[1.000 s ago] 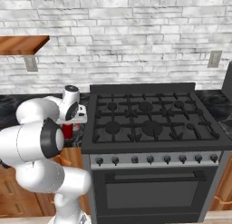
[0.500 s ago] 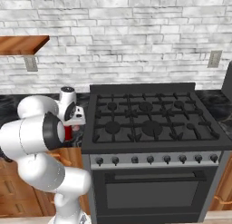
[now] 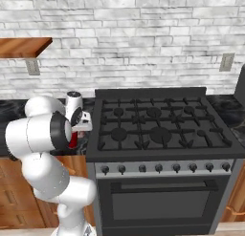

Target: Four empty soda cans are scattered around the kitchen. Gather all the cans and cluster them next to the stove for recycling.

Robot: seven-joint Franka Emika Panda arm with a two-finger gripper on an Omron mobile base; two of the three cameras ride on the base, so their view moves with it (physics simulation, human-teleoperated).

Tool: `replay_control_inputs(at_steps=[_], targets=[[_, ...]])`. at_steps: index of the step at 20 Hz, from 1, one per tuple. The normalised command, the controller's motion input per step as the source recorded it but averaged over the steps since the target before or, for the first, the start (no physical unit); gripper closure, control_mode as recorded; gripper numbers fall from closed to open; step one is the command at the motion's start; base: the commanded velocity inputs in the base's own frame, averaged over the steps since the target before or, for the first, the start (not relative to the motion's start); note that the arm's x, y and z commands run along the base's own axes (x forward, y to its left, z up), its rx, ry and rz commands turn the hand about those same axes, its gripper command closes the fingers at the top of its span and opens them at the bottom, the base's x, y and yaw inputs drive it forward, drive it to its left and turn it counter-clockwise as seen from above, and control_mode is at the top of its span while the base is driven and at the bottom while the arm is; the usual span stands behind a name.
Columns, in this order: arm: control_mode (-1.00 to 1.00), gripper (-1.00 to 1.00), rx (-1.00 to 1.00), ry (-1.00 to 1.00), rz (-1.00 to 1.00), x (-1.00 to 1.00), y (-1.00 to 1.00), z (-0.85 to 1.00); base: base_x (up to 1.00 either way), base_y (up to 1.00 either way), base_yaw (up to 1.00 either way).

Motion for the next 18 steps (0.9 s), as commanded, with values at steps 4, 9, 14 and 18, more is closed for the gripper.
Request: replay_control_inputs(at_steps=[4, 9, 14, 18], targets=[[-1.00, 1.00, 0.00, 0.01, 0.00, 0.57, -0.09, -0.22, 0.00, 0.00, 0.00], [-1.00, 1.00, 0.00, 0.01, 0.00, 0.19, -0.02, -0.07, 0.00, 0.00, 0.00], [-1.00, 1.00, 0.00, 0.00, 0.00, 0.04, 0.00, -0.01, 0.00, 0.00, 0.00], [-1.00, 1.00, -0.01, 0.00, 0.00, 0.00, 0.00, -0.11, 0.00, 0.00, 0.00]])
